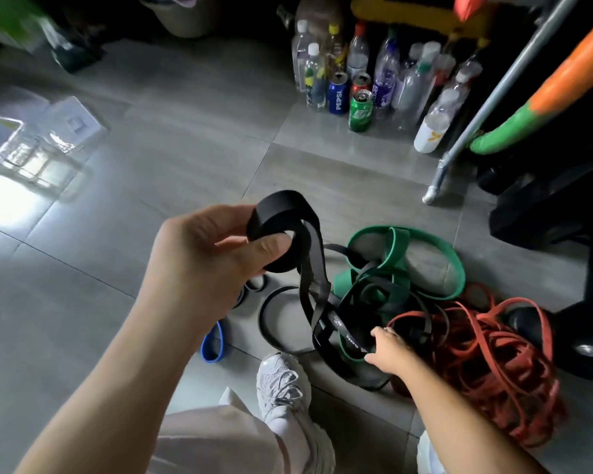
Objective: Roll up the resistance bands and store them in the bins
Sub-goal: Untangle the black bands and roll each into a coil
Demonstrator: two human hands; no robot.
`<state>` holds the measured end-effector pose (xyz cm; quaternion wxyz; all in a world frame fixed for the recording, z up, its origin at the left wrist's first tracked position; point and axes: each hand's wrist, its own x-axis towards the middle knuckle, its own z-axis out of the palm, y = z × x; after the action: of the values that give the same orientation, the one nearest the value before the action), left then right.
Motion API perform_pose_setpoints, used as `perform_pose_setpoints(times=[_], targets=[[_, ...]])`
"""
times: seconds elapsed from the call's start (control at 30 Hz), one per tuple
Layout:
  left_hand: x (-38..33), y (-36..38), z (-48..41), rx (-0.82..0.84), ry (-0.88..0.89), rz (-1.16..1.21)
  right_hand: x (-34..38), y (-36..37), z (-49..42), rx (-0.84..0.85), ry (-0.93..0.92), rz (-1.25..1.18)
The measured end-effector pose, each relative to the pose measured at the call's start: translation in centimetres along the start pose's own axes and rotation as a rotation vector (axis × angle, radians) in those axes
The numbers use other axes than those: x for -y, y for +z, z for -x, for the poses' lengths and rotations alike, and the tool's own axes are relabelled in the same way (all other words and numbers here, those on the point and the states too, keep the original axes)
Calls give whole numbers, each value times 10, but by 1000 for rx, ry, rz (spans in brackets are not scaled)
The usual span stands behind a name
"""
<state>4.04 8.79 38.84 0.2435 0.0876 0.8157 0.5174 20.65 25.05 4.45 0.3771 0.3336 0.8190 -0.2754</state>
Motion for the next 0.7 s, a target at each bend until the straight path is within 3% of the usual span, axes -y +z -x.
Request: perform_pose_setpoints(times=[0.23,0.3,0.37,0.5,0.6,0.7], targets=[[5,-7,-2,-38,-42,-18,10,17,-18,94,94,-247],[5,-6,-5,-46,-49,-31,8,25,-22,77,135,-149],[7,-4,-6,-50,-57,-72,9,26,-23,44,66,-50],[11,-5,-12,-79,-57,-172,17,18,-19,-45,-26,-149],[7,-5,-12,-87,15,-302,30,-8,-11,-159,-20,-323],[2,-7,-7,-117,135,-466,54,-50,7,-193,-64,-807]])
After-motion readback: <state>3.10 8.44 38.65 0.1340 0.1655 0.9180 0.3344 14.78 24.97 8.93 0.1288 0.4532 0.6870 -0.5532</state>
